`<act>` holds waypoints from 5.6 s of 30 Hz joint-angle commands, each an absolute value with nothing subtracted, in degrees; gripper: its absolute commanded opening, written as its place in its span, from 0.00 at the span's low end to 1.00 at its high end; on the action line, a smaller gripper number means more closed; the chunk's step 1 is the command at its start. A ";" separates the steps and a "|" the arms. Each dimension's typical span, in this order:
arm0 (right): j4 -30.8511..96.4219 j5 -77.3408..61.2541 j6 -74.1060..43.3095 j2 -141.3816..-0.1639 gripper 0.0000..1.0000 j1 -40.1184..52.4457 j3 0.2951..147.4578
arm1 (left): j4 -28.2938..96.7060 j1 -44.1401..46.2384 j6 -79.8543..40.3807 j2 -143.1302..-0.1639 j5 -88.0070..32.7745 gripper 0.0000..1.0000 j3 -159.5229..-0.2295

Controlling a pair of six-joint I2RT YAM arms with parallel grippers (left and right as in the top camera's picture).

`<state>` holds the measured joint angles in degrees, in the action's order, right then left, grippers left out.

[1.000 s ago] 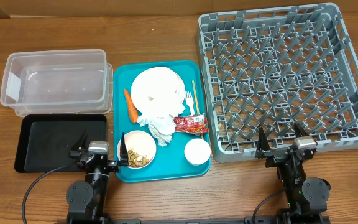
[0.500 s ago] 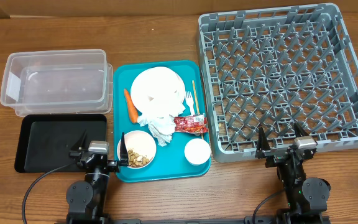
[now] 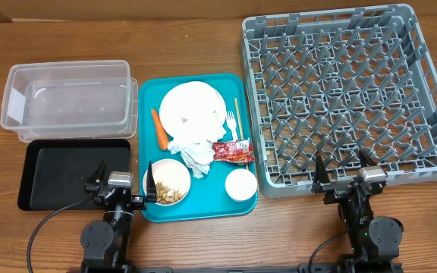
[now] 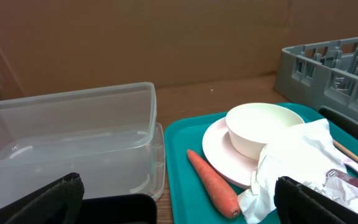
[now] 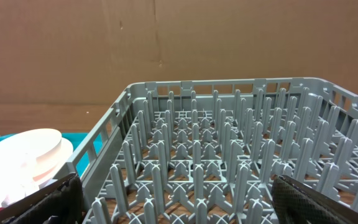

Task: Sort waste into correct bins and load items into the dishwasher

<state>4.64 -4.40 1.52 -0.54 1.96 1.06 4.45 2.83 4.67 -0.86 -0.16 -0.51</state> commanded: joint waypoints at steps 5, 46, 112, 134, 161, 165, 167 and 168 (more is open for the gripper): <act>4.43 -4.10 1.74 -0.25 1.00 1.80 0.45 | 4.40 2.37 5.17 -0.64 -0.01 1.00 -0.27; 4.43 -4.10 1.74 -0.25 1.00 1.80 0.45 | 5.89 2.37 -3.95 -1.80 -29.71 1.00 -15.29; 4.43 -4.08 1.74 -0.25 1.00 1.80 0.45 | 58.87 24.40 -31.79 -91.70 5.58 0.87 -73.32; 4.43 -4.10 1.74 -0.25 1.00 1.80 0.45 | 57.78 24.88 -31.99 -98.70 -0.05 0.64 -73.28; 4.43 -4.10 1.74 -0.25 1.00 1.80 0.45 | 56.64 25.54 -32.42 -99.35 -1.10 0.67 -71.44; 4.43 -4.10 1.72 -0.25 1.00 1.80 0.45 | 55.31 25.54 -33.06 -99.35 -1.10 0.65 -69.17; 4.43 -4.10 1.74 -0.25 1.00 1.80 0.45 | 54.54 25.54 -33.08 -99.35 -1.10 0.64 -68.31; 4.43 -4.10 1.74 -0.25 1.00 1.80 0.45 | 54.52 25.54 -33.08 -99.35 -1.08 0.58 -68.16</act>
